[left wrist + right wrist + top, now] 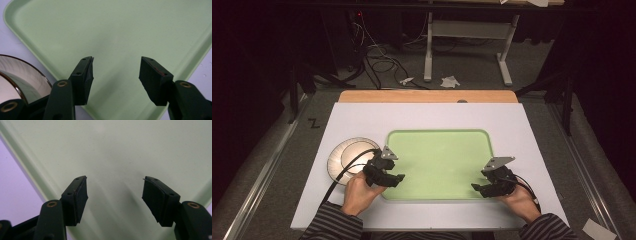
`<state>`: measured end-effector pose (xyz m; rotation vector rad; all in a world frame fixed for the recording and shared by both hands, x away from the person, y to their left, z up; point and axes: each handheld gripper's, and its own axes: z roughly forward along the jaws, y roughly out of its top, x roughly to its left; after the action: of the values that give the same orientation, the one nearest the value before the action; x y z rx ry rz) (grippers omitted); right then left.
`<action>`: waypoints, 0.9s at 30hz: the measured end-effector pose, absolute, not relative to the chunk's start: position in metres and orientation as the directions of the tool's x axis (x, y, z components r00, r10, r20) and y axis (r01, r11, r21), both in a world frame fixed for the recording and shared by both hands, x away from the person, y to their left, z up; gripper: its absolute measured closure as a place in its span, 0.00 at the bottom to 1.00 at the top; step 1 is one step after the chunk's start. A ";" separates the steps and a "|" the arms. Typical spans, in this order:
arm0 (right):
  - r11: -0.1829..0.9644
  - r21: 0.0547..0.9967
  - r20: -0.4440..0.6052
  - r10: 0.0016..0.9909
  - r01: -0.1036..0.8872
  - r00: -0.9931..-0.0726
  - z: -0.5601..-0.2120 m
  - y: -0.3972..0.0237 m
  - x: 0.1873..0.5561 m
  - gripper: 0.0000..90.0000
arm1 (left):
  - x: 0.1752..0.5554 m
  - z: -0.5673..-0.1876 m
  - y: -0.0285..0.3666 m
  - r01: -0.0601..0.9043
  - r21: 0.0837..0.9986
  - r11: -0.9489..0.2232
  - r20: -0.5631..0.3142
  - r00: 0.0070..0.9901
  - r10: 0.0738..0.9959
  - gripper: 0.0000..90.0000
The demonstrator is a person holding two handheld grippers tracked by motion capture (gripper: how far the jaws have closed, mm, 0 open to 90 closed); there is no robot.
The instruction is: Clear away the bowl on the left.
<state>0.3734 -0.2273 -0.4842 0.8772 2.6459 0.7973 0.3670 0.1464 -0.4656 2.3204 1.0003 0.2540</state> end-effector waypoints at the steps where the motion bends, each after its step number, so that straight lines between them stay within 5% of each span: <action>1: 0.671 0.567 -0.055 0.610 0.478 -0.790 -0.484 -0.227 0.373 0.43 | 0.367 -0.466 0.146 0.600 0.589 -0.541 -0.056 0.699 0.713 0.50; 27: 0.714 0.522 -0.040 0.567 0.467 -0.823 -0.490 -0.223 0.373 0.42 | 0.367 -0.462 0.154 0.616 0.600 -0.511 -0.070 0.676 0.733 0.49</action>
<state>0.3729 -0.2232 -0.4896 0.8310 2.7224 0.7496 0.3675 0.1539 -0.4618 2.2882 1.0344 0.2566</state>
